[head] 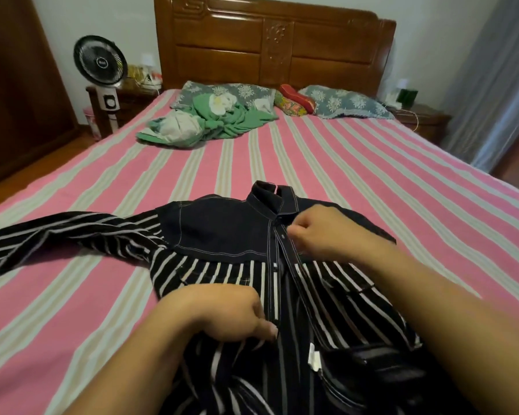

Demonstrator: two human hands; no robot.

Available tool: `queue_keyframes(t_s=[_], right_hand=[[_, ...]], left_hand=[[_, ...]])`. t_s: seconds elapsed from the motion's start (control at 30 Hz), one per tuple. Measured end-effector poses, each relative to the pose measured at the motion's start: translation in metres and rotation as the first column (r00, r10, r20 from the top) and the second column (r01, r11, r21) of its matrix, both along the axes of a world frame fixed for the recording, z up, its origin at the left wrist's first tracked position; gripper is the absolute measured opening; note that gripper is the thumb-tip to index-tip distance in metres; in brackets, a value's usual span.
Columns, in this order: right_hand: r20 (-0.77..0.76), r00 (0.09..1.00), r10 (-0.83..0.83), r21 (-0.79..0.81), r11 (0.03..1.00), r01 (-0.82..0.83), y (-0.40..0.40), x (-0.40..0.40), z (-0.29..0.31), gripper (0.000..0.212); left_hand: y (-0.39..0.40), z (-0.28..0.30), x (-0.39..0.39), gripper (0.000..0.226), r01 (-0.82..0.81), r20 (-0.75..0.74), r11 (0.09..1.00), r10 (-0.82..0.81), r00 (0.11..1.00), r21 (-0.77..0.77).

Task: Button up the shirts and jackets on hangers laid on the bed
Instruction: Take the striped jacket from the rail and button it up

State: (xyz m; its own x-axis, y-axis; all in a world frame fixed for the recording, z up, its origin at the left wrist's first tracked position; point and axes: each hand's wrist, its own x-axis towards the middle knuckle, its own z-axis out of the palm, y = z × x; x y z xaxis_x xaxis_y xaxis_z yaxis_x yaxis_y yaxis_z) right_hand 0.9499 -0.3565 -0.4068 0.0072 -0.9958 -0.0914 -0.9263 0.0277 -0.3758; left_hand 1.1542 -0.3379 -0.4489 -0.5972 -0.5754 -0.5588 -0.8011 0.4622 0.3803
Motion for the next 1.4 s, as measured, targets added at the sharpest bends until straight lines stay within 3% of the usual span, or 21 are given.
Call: queue_keyframes(t_s=[0.07,0.17,0.3,0.37,0.5,0.6,0.8,0.87,1.07,1.27,1.4], right_hand=[[-0.006,0.999,-0.053,-0.123,0.991,0.051,-0.034,0.001,-0.038,0.025],[0.067,0.987,-0.147,-0.05,0.987,0.15,-0.056,0.007,-0.106,0.022],[0.064,0.946,-0.317,-0.098,0.941,0.323,-0.077,0.003,-0.137,0.044],[0.017,0.939,-0.344,-0.047,0.938,0.344,-0.09,0.0,-0.132,0.049],[-0.103,0.961,-0.255,-0.126,0.962,0.242,-0.099,0.009,-0.14,0.03],[-0.099,0.96,-0.262,-0.15,0.958,0.246,-0.104,0.009,-0.147,0.018],[-0.102,0.949,-0.299,-0.055,0.954,0.295,-0.113,0.007,-0.14,0.032],[-0.144,0.946,-0.292,-0.045,0.956,0.288,-0.113,0.008,-0.139,0.027],[-0.18,0.929,-0.323,-0.104,0.946,0.308,-0.111,0.013,-0.136,0.011],[-0.109,0.938,-0.33,-0.026,0.944,0.329,-0.115,0.007,-0.137,0.027],[-0.18,0.924,-0.338,-0.096,0.941,0.326,-0.115,0.013,-0.136,0.012]], left_hand=[[-0.005,-0.003,-0.001,0.035,-0.05,-0.059,0.999,0.05,0.997,0.005],[-0.022,-0.011,-0.011,0.021,-0.188,-0.215,0.98,0.17,0.962,-0.068],[-0.077,-0.037,-0.048,0.018,-0.587,-0.533,0.809,0.483,0.695,-0.032],[-0.106,-0.05,-0.069,0.02,-0.676,-0.567,0.729,0.515,0.643,-0.104],[-0.137,-0.092,-0.089,0.021,-0.687,-0.533,0.7,0.513,0.673,-0.193],[-0.141,-0.117,-0.086,0.025,-0.679,-0.534,0.698,0.494,0.687,-0.227],[-0.157,-0.113,-0.088,0.022,-0.605,-0.461,0.737,0.443,0.769,-0.302],[-0.159,-0.113,-0.089,0.02,-0.593,-0.445,0.748,0.44,0.78,-0.3],[-0.154,-0.111,-0.091,0.004,-0.606,-0.47,0.714,0.426,0.773,-0.351],[-0.149,-0.106,-0.09,0.009,-0.624,-0.514,0.682,0.404,0.756,-0.382],[-0.149,-0.103,-0.089,0.01,-0.642,-0.524,0.684,0.426,0.737,-0.346]])
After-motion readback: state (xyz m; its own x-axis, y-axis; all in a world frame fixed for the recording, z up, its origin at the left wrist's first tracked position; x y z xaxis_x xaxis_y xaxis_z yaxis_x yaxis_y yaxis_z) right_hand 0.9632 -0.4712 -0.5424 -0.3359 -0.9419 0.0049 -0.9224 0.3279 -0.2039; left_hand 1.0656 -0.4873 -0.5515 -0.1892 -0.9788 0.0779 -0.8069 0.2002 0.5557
